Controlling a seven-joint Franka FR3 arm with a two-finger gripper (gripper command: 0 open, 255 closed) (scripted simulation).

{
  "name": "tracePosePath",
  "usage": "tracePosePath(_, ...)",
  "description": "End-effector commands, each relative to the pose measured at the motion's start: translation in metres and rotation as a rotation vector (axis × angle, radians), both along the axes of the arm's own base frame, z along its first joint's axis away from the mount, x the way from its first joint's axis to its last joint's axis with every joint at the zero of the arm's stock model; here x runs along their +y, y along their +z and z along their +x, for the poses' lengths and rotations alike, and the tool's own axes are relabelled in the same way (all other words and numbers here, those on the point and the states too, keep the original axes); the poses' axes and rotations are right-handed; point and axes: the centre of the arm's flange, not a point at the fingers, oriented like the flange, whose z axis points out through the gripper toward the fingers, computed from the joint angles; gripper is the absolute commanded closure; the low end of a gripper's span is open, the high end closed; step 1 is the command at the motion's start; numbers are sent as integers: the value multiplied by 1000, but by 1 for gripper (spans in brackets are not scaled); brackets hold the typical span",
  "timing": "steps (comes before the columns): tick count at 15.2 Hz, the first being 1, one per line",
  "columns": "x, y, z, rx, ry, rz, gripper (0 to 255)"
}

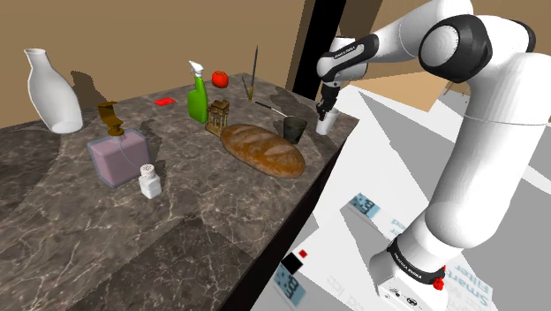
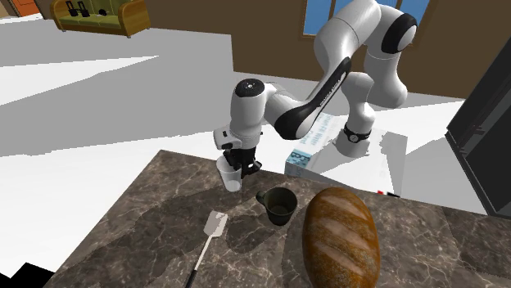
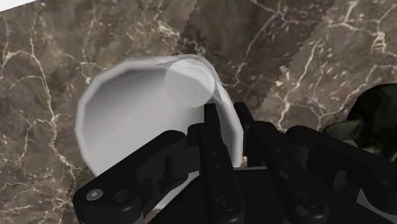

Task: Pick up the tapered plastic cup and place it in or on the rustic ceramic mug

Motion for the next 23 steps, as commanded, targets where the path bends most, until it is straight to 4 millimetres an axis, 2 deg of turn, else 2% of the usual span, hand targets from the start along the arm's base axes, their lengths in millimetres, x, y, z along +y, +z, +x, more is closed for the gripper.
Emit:
tracePosePath(1,-1,-1,0,1,-1,0,255)
tracePosePath(4,0,-1,0,1,-1,0,255)
tracePosePath(23,0,100,0,1,-1,0,255)
